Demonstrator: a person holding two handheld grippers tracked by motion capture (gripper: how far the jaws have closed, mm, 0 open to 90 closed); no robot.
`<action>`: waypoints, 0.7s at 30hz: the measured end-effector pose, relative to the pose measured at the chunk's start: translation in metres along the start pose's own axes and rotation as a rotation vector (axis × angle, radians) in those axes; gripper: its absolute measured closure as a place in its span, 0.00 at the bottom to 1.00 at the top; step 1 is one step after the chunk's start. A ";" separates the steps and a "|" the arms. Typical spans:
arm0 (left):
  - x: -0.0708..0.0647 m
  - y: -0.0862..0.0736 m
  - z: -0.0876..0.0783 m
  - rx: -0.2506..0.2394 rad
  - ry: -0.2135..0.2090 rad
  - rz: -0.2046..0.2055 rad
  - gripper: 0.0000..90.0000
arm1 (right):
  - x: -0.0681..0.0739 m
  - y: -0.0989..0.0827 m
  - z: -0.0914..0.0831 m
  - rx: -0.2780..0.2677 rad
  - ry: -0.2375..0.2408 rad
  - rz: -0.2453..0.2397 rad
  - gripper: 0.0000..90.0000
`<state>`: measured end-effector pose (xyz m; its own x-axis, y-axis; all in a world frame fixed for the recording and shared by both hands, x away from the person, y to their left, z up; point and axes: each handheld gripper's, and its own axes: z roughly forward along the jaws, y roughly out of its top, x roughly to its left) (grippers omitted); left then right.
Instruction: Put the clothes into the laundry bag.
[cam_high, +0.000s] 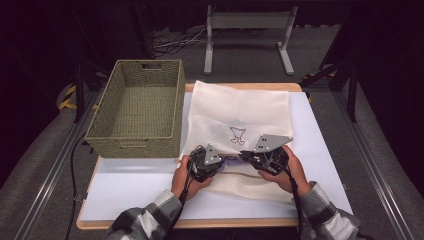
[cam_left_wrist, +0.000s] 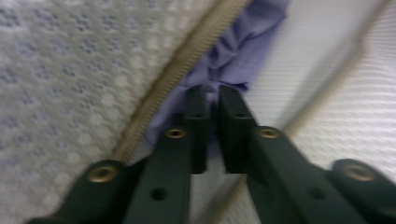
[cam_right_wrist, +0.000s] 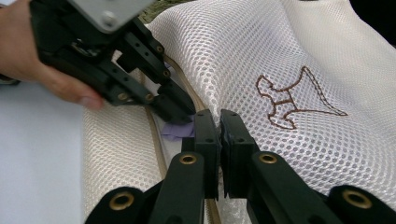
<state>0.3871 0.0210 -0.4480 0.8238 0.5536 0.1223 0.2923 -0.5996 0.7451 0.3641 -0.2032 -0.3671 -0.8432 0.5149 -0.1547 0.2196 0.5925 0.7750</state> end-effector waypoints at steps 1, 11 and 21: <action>0.001 0.000 0.002 0.009 0.005 0.003 1.00 | 0.001 0.000 0.000 0.002 -0.001 -0.005 0.96; 0.005 0.010 0.015 -0.007 0.086 -0.001 1.00 | 0.002 0.000 0.002 0.005 -0.001 -0.008 0.97; 0.010 0.025 0.024 -0.051 0.187 -0.057 1.00 | 0.004 -0.003 0.011 0.045 0.030 -0.011 0.97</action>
<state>0.4141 -0.0028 -0.4438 0.7007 0.6862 0.1953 0.3069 -0.5370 0.7858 0.3652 -0.1959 -0.3769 -0.8598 0.4899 -0.1438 0.2320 0.6258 0.7447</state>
